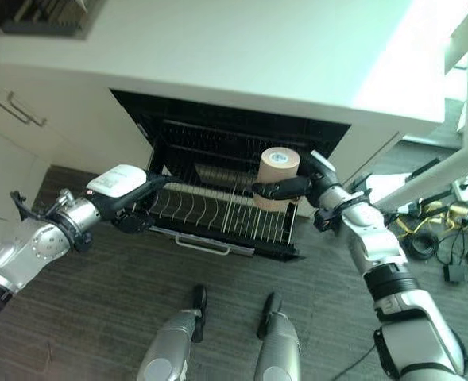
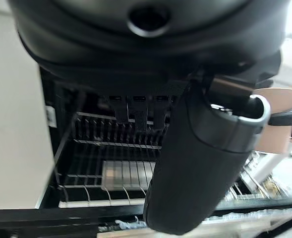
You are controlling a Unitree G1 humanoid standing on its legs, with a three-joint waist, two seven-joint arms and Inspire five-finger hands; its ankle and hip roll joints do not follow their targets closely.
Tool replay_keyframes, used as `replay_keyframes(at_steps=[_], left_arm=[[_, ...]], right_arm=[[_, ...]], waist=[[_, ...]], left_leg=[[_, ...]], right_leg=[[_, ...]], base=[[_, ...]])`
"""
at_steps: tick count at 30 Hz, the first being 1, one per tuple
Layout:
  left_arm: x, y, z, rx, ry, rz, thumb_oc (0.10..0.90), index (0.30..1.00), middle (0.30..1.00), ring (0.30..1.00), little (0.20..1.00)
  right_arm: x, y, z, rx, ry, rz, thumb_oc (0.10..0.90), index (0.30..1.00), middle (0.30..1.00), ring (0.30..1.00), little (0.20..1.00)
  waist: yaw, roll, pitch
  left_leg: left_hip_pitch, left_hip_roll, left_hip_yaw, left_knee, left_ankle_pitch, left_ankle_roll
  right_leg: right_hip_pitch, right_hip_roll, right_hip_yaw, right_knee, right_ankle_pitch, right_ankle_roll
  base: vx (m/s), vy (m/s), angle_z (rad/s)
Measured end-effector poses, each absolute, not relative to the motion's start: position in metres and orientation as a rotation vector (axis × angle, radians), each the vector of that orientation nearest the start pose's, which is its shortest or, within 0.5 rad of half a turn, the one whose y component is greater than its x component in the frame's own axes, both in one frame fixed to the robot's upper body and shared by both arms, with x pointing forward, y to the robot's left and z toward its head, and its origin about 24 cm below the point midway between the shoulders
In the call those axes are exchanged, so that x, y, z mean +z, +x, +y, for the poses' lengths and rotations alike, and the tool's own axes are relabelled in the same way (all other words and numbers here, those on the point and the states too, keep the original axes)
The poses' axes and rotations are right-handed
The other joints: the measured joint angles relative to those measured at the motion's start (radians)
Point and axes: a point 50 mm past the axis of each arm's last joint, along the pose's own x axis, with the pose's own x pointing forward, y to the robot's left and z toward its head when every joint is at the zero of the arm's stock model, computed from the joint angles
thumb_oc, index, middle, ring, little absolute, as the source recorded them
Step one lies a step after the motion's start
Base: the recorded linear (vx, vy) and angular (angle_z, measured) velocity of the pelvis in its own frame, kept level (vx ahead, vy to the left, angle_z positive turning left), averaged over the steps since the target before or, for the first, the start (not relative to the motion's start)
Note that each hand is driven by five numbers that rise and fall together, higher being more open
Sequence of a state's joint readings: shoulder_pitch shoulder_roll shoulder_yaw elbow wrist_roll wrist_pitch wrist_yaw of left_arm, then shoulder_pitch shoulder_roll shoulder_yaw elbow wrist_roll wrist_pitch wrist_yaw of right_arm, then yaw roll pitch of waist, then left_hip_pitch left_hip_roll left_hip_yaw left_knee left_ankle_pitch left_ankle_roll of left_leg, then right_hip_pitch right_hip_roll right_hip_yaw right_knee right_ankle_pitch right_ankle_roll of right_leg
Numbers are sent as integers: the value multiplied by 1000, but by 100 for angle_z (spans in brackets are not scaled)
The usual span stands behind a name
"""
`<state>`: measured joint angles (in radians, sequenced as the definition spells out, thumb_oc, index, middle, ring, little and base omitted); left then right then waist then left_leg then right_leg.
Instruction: Place the dishes in the dishwasher.
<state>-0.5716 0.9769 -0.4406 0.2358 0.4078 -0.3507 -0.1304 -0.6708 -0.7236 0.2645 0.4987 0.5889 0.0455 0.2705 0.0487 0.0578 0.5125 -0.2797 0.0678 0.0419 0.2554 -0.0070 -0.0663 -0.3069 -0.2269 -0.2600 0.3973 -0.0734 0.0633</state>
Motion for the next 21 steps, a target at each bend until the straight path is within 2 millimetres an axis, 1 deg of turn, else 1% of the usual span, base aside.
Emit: replay_keyframes(at_steps=[3,5,7,9,12,14,15,16,17,19,20,21], left_arm=[[172,320,216,-496,1488,-374,800,900,900,900,900],[179,322,214,-503,1510,-379,800,900,900,900,900],[181,322,216,-512,1526,-361,800,900,900,900,900],[181,322,217,-528,1529,-340,800,900,900,900,900],[185,325,210,-566,1524,-347,800,900,900,900,900],[188,326,206,-579,1536,-360,800,900,900,900,900],[191,327,204,-579,1541,-367,800,900,900,900,900],[196,328,203,-580,1539,-378,800,900,900,900,900],[200,328,202,-582,1526,-386,800,900,900,900,900],[201,328,200,-596,1523,-386,800,900,900,900,900],[201,327,200,-600,1525,-385,800,900,900,900,900],[202,328,199,-604,1527,-388,800,900,900,900,900]], right_arm=[[152,359,-242,290,-243,-19,400,300,300,300,300],[157,359,-242,306,-310,-39,400,300,300,300,300],[162,359,-240,328,-363,-76,400,300,300,300,300],[170,360,-236,352,-441,-123,400,300,300,300,300],[187,363,-234,381,-578,-177,400,300,300,300,300],[198,366,-231,382,-635,-226,400,300,300,300,300],[205,367,-228,394,-687,-257,400,300,300,300,300],[216,367,-224,410,-778,-299,400,300,300,300,300],[222,366,-222,420,-845,-338,400,300,300,300,300],[228,364,-218,442,-976,-388,400,300,300,300,300],[234,362,-213,468,-1103,-421,400,300,300,300,300],[236,360,-212,477,-1185,-448,400,300,300,300,300]], waist=[[-3,6,10],[-2,11,18],[-4,11,18],[-3,11,18],[8,11,19],[13,11,20],[12,11,20],[12,11,21],[10,11,22],[15,10,23],[18,10,23],[21,10,23]], left_leg=[[1,0,1,-10,0,0],[1,-1,0,-14,1,0],[2,-2,1,-18,1,0],[3,-2,1,-23,1,1],[1,-3,-2,-27,4,1],[-1,-3,-3,-37,11,0],[-8,-3,-5,-37,13,0],[-22,-3,-10,-37,18,-1],[-32,-3,-18,-37,21,-2],[-35,-3,-20,-38,22,-2],[-37,-3,-20,-42,23,-2],[-37,-4,-23,-43,24,-2]], right_leg=[[0,0,-1,-5,0,-1],[0,-1,-2,-7,0,-1],[0,-2,-3,-11,0,0],[0,-1,-3,-14,0,0],[-3,-1,-6,-14,0,0],[-8,-1,-8,-15,0,0],[-15,-1,-9,-14,0,0],[-26,-1,-13,-13,0,0],[-31,-1,-21,-12,1,-1],[-34,-2,-24,-11,0,-1],[-35,-2,-25,-11,0,-1],[-35,-3,-27,-12,0,-1]], base=[[-8,11,0],[0,0,0],[0,0,0],[-72,-9,0],[-67,-24,2],[-53,-21,4],[-41,-13,6],[-54,-16,12],[-37,-21,13],[-50,-37,7],[-49,-35,5],[-21,-27,5]])
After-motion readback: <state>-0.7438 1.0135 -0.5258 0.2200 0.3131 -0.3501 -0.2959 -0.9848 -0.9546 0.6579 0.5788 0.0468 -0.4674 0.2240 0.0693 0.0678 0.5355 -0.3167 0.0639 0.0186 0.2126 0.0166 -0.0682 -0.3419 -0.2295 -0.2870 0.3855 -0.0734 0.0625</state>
